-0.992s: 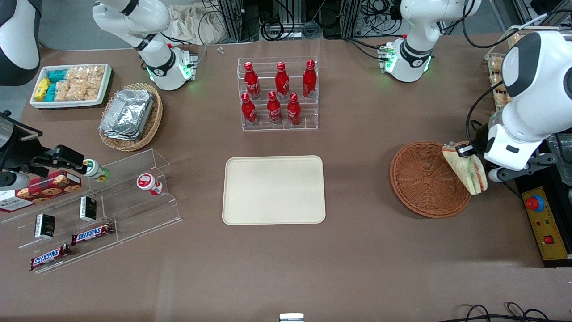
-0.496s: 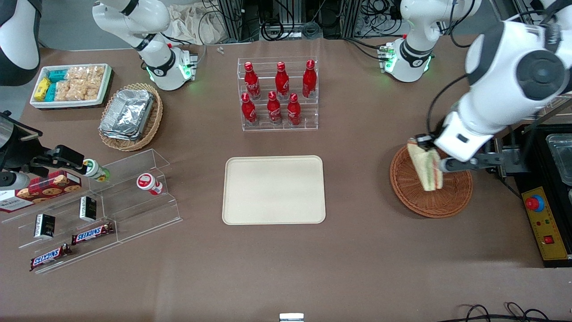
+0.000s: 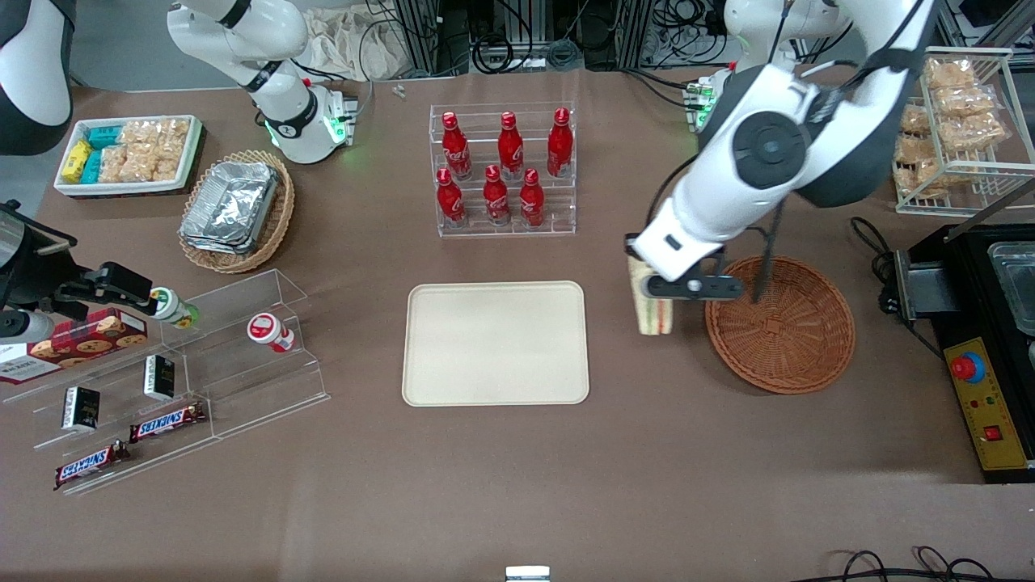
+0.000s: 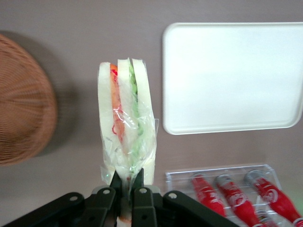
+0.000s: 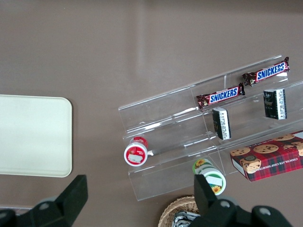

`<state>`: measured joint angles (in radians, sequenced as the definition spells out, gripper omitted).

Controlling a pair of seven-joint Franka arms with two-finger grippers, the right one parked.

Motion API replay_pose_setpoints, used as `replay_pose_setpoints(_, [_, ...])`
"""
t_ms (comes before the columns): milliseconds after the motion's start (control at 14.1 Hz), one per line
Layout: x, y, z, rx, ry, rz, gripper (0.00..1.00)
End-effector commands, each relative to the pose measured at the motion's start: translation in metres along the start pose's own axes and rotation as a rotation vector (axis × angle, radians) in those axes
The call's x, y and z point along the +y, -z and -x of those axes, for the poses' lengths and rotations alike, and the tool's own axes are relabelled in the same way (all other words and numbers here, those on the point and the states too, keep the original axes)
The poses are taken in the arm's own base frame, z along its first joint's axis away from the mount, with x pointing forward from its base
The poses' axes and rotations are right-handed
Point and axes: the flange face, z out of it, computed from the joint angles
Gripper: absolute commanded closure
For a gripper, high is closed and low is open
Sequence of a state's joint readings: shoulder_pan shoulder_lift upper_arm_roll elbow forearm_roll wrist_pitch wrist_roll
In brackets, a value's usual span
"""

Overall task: Place sandwich from basket to tray
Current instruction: 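Carry the sandwich over the cream tray with the left gripper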

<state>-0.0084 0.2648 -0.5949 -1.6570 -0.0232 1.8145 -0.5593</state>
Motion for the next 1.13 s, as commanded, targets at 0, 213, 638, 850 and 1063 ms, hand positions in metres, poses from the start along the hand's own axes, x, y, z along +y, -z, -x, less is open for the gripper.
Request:
replay_pose_setpoints(0, [0.04,-0.034,-0.004,-0.004,-0.02,0.011,1.0])
replay_pose_setpoints(213, [0.06,-0.084,-0.02,-0.01,-0.018,0.047,1.0])
replay_pose_setpoints(638, [0.073,-0.164,-0.042,0.037,0.001,0.017,1.0])
replay_pose_setpoints(850, [0.074,-0.185,-0.049,0.06,-0.01,0.034,1.0])
replay_pose_setpoints(1063, [0.084,-0.2,-0.047,0.067,-0.027,0.054,1.0])
